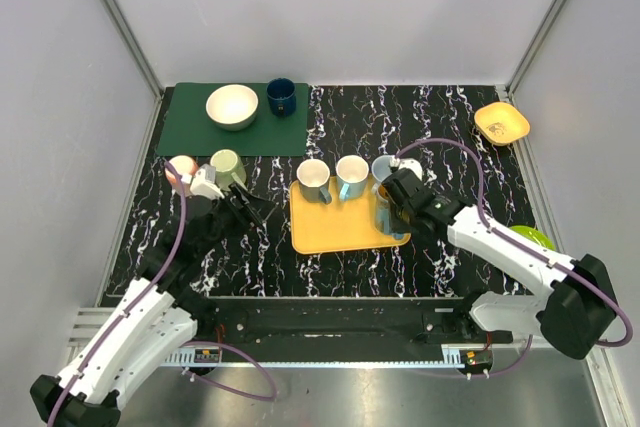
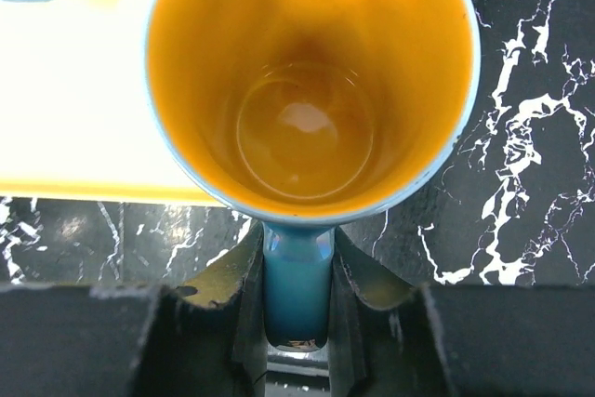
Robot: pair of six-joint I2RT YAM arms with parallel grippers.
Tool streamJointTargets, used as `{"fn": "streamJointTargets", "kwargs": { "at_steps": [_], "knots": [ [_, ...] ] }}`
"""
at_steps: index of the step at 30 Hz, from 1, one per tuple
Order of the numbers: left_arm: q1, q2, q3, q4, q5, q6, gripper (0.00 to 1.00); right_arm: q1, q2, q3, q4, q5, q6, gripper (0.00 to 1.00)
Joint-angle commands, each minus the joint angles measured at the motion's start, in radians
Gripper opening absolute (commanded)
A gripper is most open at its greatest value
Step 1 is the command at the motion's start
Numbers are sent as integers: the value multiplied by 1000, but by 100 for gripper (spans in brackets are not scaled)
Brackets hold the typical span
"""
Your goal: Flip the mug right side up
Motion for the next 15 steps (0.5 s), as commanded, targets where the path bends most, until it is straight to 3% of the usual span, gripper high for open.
{"fn": "streamJointTargets", "kwargs": {
  "at_steps": [1, 9, 15],
  "knots": [
    [5, -19, -10, 9, -24, 6, 73, 3, -6, -51, 195, 118, 41, 0],
    [5, -15, -32, 18, -48, -3, 72, 3, 19, -142, 279, 101, 80, 0],
    [6, -4, -43, 28, -44, -14, 72, 6, 22, -197, 321, -1, 133, 0]
  ]
}}
